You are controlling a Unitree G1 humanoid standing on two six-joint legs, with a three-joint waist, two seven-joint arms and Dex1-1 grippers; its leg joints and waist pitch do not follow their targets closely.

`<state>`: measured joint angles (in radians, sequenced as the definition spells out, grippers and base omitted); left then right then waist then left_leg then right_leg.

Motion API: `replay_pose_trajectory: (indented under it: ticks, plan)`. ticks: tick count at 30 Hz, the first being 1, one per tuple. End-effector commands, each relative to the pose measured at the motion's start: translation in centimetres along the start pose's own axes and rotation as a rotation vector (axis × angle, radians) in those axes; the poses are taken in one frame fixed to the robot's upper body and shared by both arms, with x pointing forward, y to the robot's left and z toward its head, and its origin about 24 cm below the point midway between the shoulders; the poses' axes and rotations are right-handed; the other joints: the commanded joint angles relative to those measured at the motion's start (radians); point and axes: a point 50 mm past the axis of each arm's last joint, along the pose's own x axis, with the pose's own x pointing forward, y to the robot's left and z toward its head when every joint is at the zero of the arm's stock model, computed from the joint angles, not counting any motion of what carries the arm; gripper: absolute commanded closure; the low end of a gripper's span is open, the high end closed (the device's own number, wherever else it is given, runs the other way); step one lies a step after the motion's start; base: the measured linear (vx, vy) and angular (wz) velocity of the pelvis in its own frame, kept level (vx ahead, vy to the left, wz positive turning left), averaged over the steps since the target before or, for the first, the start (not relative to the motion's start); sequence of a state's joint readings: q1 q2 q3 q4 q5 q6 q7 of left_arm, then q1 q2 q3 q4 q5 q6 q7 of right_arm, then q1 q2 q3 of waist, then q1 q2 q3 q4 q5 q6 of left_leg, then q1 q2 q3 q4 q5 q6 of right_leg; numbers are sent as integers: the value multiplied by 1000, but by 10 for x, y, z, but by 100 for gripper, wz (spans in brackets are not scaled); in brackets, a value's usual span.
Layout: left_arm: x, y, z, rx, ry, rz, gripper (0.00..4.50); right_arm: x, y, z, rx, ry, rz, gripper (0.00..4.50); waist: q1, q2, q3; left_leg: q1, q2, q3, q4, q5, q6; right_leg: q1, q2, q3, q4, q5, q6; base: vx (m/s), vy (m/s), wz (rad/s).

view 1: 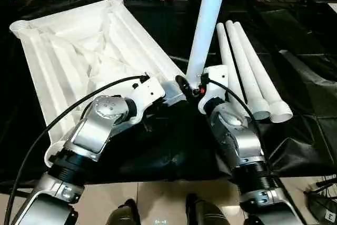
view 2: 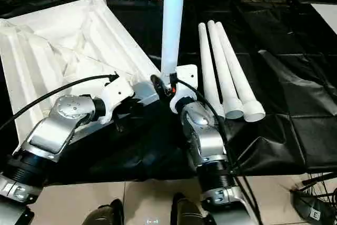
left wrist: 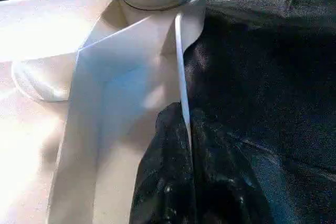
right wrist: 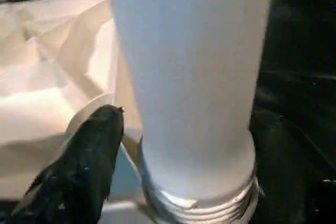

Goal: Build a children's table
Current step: Rotate leg to tighten

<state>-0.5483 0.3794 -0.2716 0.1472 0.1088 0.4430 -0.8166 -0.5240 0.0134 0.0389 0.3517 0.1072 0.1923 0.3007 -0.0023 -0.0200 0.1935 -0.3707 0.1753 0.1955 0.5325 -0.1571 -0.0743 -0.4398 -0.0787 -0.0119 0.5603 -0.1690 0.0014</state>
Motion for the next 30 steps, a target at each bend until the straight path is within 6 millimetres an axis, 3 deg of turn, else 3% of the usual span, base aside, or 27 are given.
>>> replay_pose_trajectory:
  ticks: [1, 8, 10, 12, 15, 17, 21, 24, 29, 30]
  plan:
    - [-3, -8, -25, -37, 71, -42, 450, -3, 13, 3, -56, 29, 195, 81, 5, -5, -49, 7, 39, -22, -71, -325, 41, 37, -49, 33, -68, -416, -121, 0, 0, 0]
    - [-24, -12, -36, 3, 61, -174, 450, -28, -5, 14, -231, 77, 456, 81, 2, -9, -57, 3, 40, -10, -53, -219, 93, 40, -47, 34, -55, -294, -185, 24, -13, 1]
    - [-29, -13, -37, 18, 62, -210, 450, -34, -8, 15, -262, 96, 507, 81, 4, -11, -64, -2, 37, -7, -44, -155, 111, 46, -43, 35, -40, -185, -209, 72, -30, 1]
    - [-34, -15, -37, 39, 59, -251, 450, -37, -12, 15, -282, 106, 537, 81, 6, -5, -67, -4, 38, -3, -37, -76, 138, 54, -39, 33, -20, -21, -257, 69, -26, -3]
    - [-38, -18, -38, 40, 62, -302, 450, -37, -14, 16, -311, 113, 557, 81, 5, -6, -71, -1, 38, 2, -29, -11, 161, 59, -30, 34, -3, 138, -296, 41, -14, -2]
    - [-40, -19, -38, 56, 68, -323, 450, -36, -15, 15, -344, 119, 561, 81, 7, -3, -68, 5, 40, 3, -30, -19, 166, 56, -30, 33, -4, 140, -307, 0, 0, 0]
    - [-42, -18, -36, 64, 57, -328, 450, -32, -14, 18, -371, 106, 579, 81, 9, -4, -61, 9, 44, 2, -36, -92, 129, 54, -33, 33, -16, -7, -290, 0, 0, 0]
    - [-43, -18, -36, 66, 56, -330, 450, -32, -12, 19, -386, 100, 605, 81, 8, -4, -59, 10, 46, 1, -38, -117, 107, 53, -34, 34, -19, -57, -279, 0, 0, 0]
    - [-44, -18, -36, 68, 56, -332, 450, -32, -11, 18, -371, 92, 627, 81, 8, -6, -64, 10, 43, 1, -33, -76, 119, 56, -32, 35, -10, 23, -288, 0, 0, 0]
    - [-45, -18, -37, 68, 57, -333, 450, -32, -11, 18, -359, 87, 638, 106, 7, -8, -63, 9, 43, 2, -32, -66, 127, 57, -31, 35, -8, 42, -291, 0, 0, 0]
